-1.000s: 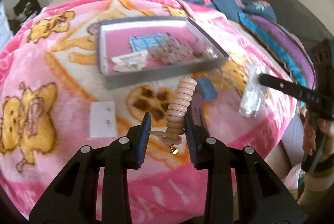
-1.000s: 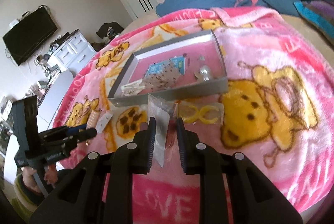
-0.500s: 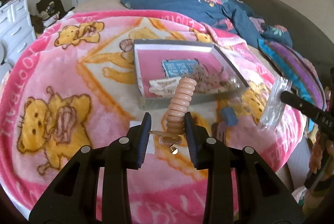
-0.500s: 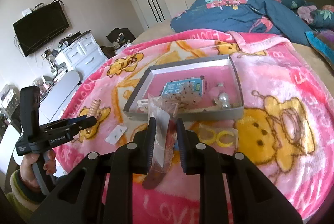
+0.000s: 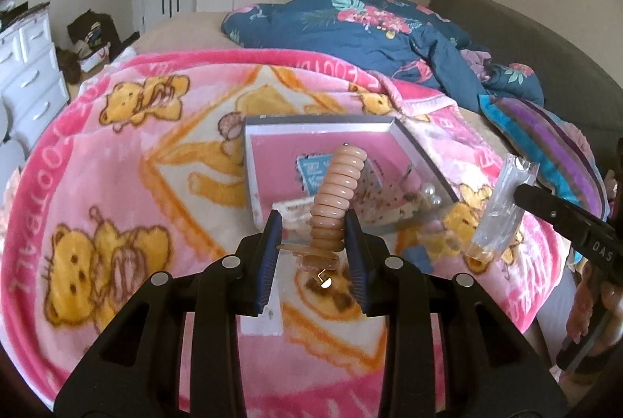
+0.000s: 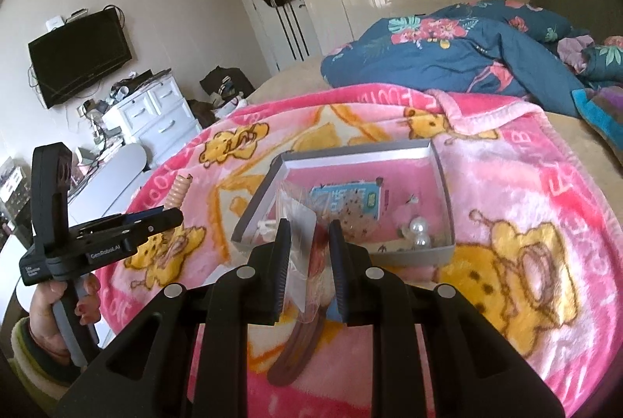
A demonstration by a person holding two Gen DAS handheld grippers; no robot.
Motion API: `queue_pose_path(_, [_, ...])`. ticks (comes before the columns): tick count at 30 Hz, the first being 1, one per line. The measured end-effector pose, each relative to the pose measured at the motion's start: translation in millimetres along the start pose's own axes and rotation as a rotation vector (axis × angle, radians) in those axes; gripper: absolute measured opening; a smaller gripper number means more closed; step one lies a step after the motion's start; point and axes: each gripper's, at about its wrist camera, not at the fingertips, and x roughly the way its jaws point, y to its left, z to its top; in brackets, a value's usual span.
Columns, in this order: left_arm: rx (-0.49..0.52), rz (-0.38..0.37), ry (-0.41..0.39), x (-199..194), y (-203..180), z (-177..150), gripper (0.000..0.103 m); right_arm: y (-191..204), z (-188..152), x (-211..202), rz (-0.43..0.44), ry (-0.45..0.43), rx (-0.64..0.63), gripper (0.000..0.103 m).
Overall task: Organize jewelry
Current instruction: 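Carry the coiled hair tie with the left tool while the right tool carries the bag over the box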
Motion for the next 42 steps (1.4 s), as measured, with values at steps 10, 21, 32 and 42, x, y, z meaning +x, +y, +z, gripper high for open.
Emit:
queue_pose_path(10, [0.036,-0.033,-0.031,9.7,-19.8,29.1,0.024,-17.5,17.7,-13.4,-0.051,-0.054,0.016,0.019])
queue_pose_path(21, [0.066,-0.055,-0.017,39.4,-35.7,40.3,0.024,-36.2,33.1,-11.2,-0.095,-0.085,0.047,0.019])
queue_pose_path(32, [0.068,-0.089,0.024,77.5,-36.7,39.1,0.024,-48.7,45.1,24.9,-0.123,-0.053,0.069,0.019])
queue_pose_path(42, [0.075,-0.117,0.087,111.1,-37.5,33.9,0.025,-53.4,44.1,66.7,-0.146,0.013,0.073,0.020])
